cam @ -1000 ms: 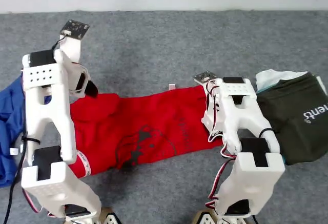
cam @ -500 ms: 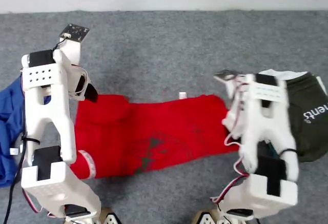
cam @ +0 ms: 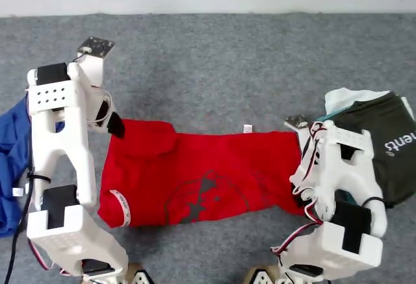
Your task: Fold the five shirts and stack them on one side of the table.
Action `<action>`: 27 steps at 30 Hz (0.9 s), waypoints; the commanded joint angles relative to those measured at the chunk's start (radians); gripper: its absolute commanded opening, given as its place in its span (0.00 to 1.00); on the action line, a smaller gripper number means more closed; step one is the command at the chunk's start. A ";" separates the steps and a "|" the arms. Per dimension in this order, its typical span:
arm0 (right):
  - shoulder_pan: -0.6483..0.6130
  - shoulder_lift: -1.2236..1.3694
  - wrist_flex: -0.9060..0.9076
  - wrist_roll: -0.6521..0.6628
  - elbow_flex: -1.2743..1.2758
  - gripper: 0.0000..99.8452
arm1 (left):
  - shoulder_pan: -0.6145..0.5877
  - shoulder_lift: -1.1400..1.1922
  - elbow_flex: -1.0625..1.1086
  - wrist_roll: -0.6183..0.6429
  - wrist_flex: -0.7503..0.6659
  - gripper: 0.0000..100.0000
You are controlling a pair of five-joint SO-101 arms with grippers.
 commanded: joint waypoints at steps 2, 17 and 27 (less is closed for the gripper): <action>0.002 -0.142 0.079 0.017 -0.014 0.14 | -0.006 -0.018 -0.008 0.011 0.083 0.25; -0.036 -0.722 0.315 0.011 -0.044 0.15 | 0.037 -0.008 0.361 -0.052 0.061 0.23; -0.036 -0.743 0.308 0.012 0.008 0.15 | -0.138 0.018 0.464 -0.164 0.055 0.23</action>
